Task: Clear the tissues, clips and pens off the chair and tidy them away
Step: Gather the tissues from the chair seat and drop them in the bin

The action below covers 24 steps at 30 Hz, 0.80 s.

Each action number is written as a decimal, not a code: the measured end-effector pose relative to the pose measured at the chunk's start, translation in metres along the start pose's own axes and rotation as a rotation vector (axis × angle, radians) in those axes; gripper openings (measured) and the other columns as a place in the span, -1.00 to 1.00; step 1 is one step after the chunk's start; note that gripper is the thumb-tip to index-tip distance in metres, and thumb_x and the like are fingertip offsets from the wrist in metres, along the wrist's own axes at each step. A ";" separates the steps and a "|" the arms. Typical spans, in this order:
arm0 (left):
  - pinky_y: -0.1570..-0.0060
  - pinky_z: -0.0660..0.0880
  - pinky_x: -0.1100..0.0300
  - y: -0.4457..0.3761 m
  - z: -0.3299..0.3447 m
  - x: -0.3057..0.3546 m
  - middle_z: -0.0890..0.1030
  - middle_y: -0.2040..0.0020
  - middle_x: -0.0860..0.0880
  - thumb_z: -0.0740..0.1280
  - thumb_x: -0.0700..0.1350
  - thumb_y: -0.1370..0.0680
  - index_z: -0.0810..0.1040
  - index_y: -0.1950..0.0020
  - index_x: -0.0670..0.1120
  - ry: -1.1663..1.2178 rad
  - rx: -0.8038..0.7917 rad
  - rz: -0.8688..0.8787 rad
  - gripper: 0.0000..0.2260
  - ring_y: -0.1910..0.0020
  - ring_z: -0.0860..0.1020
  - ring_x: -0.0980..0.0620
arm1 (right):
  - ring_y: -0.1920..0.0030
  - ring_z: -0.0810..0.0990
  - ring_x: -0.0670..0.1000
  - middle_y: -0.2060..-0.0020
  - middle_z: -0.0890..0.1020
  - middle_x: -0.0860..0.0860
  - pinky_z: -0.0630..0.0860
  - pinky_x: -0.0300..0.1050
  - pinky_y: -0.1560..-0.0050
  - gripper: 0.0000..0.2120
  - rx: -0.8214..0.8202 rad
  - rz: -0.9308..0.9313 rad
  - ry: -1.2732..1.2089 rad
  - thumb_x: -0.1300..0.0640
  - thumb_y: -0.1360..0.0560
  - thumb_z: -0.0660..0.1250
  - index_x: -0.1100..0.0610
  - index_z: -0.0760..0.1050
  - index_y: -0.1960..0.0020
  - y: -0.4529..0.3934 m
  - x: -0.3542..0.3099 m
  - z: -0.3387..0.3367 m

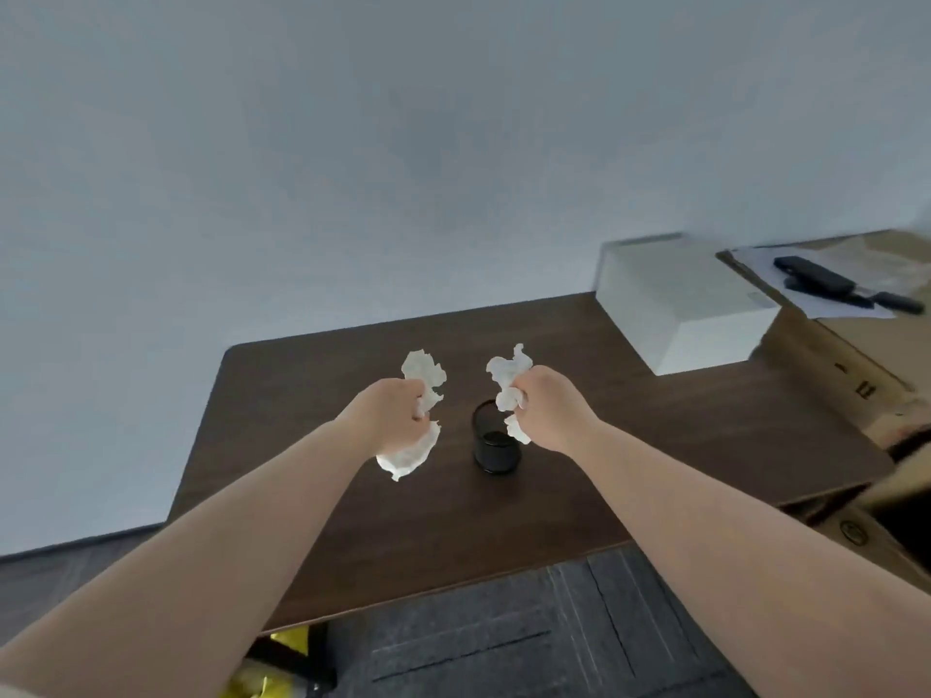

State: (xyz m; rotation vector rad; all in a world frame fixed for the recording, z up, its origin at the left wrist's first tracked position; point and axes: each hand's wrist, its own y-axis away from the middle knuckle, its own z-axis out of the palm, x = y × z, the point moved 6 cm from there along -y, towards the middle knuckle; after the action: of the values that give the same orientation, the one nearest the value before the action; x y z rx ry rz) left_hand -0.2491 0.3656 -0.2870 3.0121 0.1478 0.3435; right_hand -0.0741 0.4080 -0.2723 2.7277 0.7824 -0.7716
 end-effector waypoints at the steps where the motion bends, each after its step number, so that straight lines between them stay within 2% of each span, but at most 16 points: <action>1: 0.40 0.20 0.32 0.009 -0.002 -0.021 0.33 0.38 0.09 0.22 -0.06 -0.54 0.19 0.36 -0.01 0.006 0.009 -0.048 -0.69 0.24 0.40 -0.01 | 0.12 0.65 0.20 0.22 0.44 -0.09 0.45 -0.06 0.23 -0.68 -0.023 -0.027 -0.020 0.50 -0.39 0.07 0.10 0.36 0.17 -0.010 -0.017 0.011; 3: 0.39 0.21 0.31 0.031 -0.003 -0.059 0.33 0.37 0.10 0.22 -0.05 -0.55 0.19 0.36 0.00 0.010 0.001 -0.148 -0.69 0.23 0.39 0.00 | 0.12 0.66 0.22 0.09 0.45 -0.07 0.52 -0.01 0.19 -0.70 -0.097 -0.085 -0.044 0.52 -0.41 0.06 0.18 0.43 0.15 -0.031 -0.048 0.039; 5: 0.29 0.26 0.25 0.059 -0.002 -0.095 0.34 0.36 0.10 0.22 -0.05 -0.55 0.23 0.33 -0.01 0.020 -0.010 -0.253 -0.72 0.22 0.40 0.00 | 0.30 0.58 0.13 0.04 0.40 -0.08 0.50 -0.05 0.30 -0.66 -0.192 -0.167 -0.020 0.52 -0.37 0.07 0.15 0.42 0.11 -0.045 -0.081 0.069; 7: 0.19 0.32 0.22 0.088 0.000 -0.129 0.39 0.33 0.07 0.21 -0.06 -0.55 0.32 0.24 -0.06 0.032 -0.009 -0.357 -0.81 0.20 0.44 -0.01 | 0.39 0.50 0.05 0.04 0.37 -0.10 0.43 -0.12 0.38 -0.63 -0.257 -0.242 -0.013 0.51 -0.34 0.07 0.13 0.40 0.04 -0.057 -0.111 0.098; 9: 0.16 0.41 0.19 0.117 0.003 -0.161 0.48 0.23 -0.01 0.21 -0.06 -0.56 0.38 0.13 -0.08 0.028 -0.022 -0.450 -0.87 0.18 0.48 -0.03 | 0.35 0.53 0.04 0.03 0.36 -0.11 0.48 -0.09 0.28 -0.62 -0.293 -0.294 -0.010 0.50 -0.37 0.09 0.17 0.46 -0.04 -0.061 -0.141 0.125; 11: 0.16 0.45 0.18 0.144 0.005 -0.191 0.52 0.19 -0.05 0.20 -0.06 -0.57 0.38 0.11 -0.08 0.034 -0.010 -0.523 -0.88 0.19 0.49 -0.02 | 0.23 0.55 0.10 0.12 0.42 -0.13 0.47 -0.06 0.19 -0.71 -0.311 -0.318 0.003 0.48 -0.42 0.09 0.17 0.48 0.12 -0.060 -0.170 0.151; 13: 0.19 0.40 0.19 0.170 0.007 -0.220 0.49 0.21 -0.03 0.19 -0.06 -0.57 0.36 0.13 -0.07 0.051 0.007 -0.581 -0.87 0.20 0.48 -0.02 | 0.20 0.55 0.12 0.30 0.42 -0.14 0.46 -0.08 0.21 -0.66 -0.342 -0.355 0.023 0.47 -0.45 0.09 0.06 0.35 0.30 -0.056 -0.199 0.179; 14: 0.20 0.38 0.19 0.183 0.009 -0.235 0.48 0.22 -0.03 0.18 -0.07 -0.57 0.35 0.15 -0.07 0.058 0.012 -0.608 -0.87 0.20 0.47 -0.01 | 0.21 0.54 0.11 0.35 0.40 -0.15 0.44 -0.11 0.24 -0.65 -0.362 -0.378 0.031 0.47 -0.45 0.09 0.06 0.33 0.31 -0.054 -0.215 0.193; 17: 0.29 0.32 0.24 0.221 0.017 -0.282 0.43 0.27 0.00 0.18 -0.09 -0.57 0.31 0.21 -0.06 0.082 0.015 -0.675 -0.83 0.26 0.43 0.02 | 0.24 0.47 0.07 0.37 0.42 -0.07 0.35 -0.17 0.28 -0.73 -0.398 -0.452 0.095 0.43 -0.48 0.13 0.09 0.43 0.16 -0.053 -0.259 0.238; 19: 0.34 0.29 0.24 0.244 0.022 -0.317 0.39 0.30 0.03 0.18 -0.10 -0.57 0.28 0.23 -0.05 0.115 0.016 -0.710 -0.81 0.26 0.42 0.01 | 0.27 0.44 0.08 0.33 0.44 0.00 0.34 -0.16 0.32 -0.75 -0.415 -0.493 0.120 0.42 -0.47 0.12 0.09 0.37 0.16 -0.059 -0.291 0.267; 21: 0.25 0.32 0.19 0.262 0.025 -0.354 0.43 0.24 -0.01 0.17 -0.10 -0.57 0.30 0.18 -0.08 0.140 0.002 -0.729 -0.85 0.21 0.43 -0.02 | 0.24 0.43 0.11 0.26 0.45 0.05 0.31 -0.15 0.36 -0.78 -0.415 -0.491 0.142 0.40 -0.46 0.11 0.12 0.42 0.15 -0.067 -0.322 0.299; 24: 0.20 0.34 0.16 0.279 0.033 -0.412 0.46 0.15 -0.05 0.16 -0.09 -0.58 0.32 0.13 -0.09 0.152 -0.042 -0.709 -0.87 0.19 0.43 -0.03 | 0.19 0.42 0.09 0.19 0.44 0.08 0.31 -0.12 0.21 -0.79 -0.405 -0.430 0.143 0.35 -0.51 0.13 0.28 0.54 0.04 -0.079 -0.362 0.345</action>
State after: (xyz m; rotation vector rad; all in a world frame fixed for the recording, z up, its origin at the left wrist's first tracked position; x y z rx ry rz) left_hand -0.6180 0.0420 -0.3763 2.6510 1.1516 0.4772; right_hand -0.5266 0.2049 -0.3731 2.2931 1.4134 -0.4250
